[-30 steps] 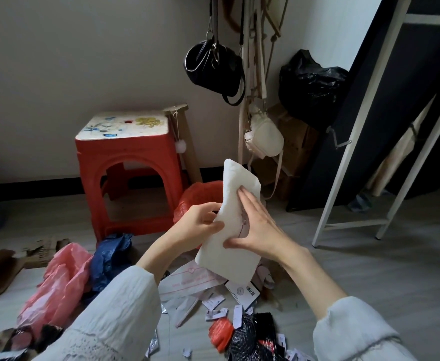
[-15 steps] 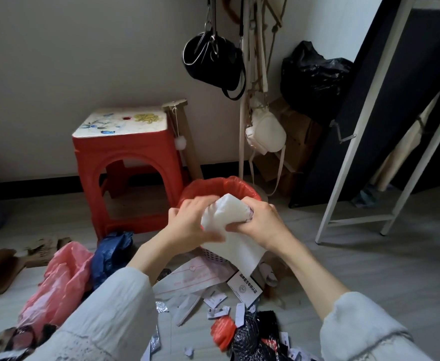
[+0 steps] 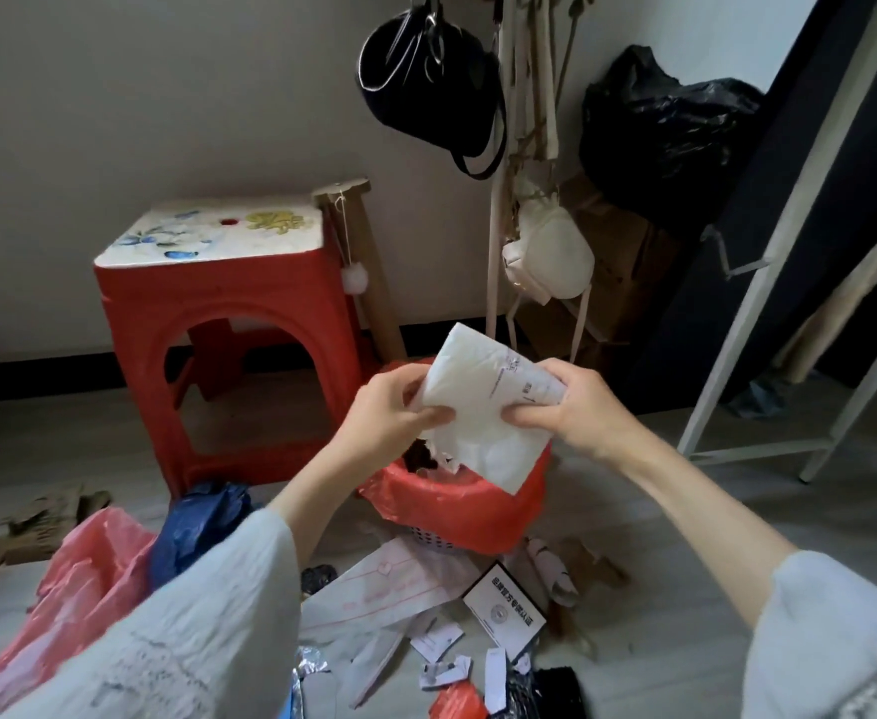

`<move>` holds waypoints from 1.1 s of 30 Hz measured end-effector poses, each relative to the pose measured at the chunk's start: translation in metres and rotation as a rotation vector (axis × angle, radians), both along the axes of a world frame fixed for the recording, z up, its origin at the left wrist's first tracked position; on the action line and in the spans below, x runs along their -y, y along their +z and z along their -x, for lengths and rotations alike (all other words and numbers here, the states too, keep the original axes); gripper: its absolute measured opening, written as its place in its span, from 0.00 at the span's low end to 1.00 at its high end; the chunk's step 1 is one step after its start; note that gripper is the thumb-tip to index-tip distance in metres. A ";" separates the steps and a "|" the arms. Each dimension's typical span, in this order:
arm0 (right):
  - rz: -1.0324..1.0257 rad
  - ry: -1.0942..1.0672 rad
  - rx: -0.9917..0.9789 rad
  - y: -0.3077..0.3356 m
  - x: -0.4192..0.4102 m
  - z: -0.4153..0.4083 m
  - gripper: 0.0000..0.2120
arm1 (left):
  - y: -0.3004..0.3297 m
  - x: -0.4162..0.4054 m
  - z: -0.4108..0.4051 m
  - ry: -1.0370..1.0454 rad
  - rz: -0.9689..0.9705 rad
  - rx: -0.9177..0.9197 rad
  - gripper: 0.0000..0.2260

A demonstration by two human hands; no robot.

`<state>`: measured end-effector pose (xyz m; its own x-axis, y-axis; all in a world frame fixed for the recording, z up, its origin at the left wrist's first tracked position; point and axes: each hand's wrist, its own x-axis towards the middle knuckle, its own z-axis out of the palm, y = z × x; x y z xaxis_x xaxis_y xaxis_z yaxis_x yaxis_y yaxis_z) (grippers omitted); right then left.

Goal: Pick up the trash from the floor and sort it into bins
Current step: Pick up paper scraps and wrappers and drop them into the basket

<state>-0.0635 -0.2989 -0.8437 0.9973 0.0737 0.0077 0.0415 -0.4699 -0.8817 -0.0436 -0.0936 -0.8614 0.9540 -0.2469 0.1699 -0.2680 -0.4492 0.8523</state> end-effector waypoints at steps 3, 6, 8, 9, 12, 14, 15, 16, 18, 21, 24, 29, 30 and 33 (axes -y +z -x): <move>0.177 -0.075 0.091 -0.020 -0.006 -0.041 0.11 | -0.040 0.000 -0.026 0.017 0.059 -0.042 0.18; 0.406 -0.065 0.154 -0.036 -0.006 -0.079 0.11 | -0.098 -0.014 -0.042 0.093 -0.211 -0.014 0.18; 0.511 0.000 0.114 -0.047 -0.003 -0.103 0.13 | -0.133 -0.024 -0.047 0.023 -0.409 0.004 0.20; 0.595 0.058 0.086 -0.052 -0.002 -0.114 0.14 | -0.147 -0.027 -0.048 -0.038 -0.491 0.033 0.24; 0.853 0.310 -0.050 -0.070 -0.009 -0.143 0.15 | -0.183 -0.030 -0.048 -0.101 -0.701 0.210 0.24; 1.016 0.451 -0.131 -0.083 -0.020 -0.157 0.15 | -0.195 -0.027 -0.047 -0.040 -0.792 0.288 0.20; 1.090 0.499 -0.150 -0.089 -0.026 -0.163 0.15 | -0.197 -0.025 -0.046 -0.006 -0.810 0.319 0.20; 1.143 0.535 -0.163 -0.096 -0.033 -0.167 0.15 | -0.200 -0.022 -0.046 0.022 -0.818 0.355 0.20; 1.217 0.601 -0.183 -0.113 -0.047 -0.174 0.17 | -0.205 -0.018 -0.047 0.054 -0.809 0.407 0.22; 1.351 0.714 -0.204 -0.140 -0.065 -0.179 0.18 | -0.210 -0.015 -0.049 0.054 -0.796 0.409 0.23; 1.440 0.731 -0.149 -0.160 -0.075 -0.180 0.15 | -0.216 -0.018 -0.046 0.058 -0.782 0.403 0.23; 1.532 0.692 0.077 -0.193 -0.067 -0.171 0.20 | -0.219 -0.017 -0.041 0.081 -0.741 0.405 0.20; 1.520 0.674 0.078 -0.197 -0.065 -0.171 0.21 | -0.219 -0.016 -0.042 0.085 -0.738 0.407 0.20; 1.338 0.589 -0.084 -0.196 -0.059 -0.175 0.24 | -0.219 -0.017 -0.041 0.096 -0.736 0.414 0.19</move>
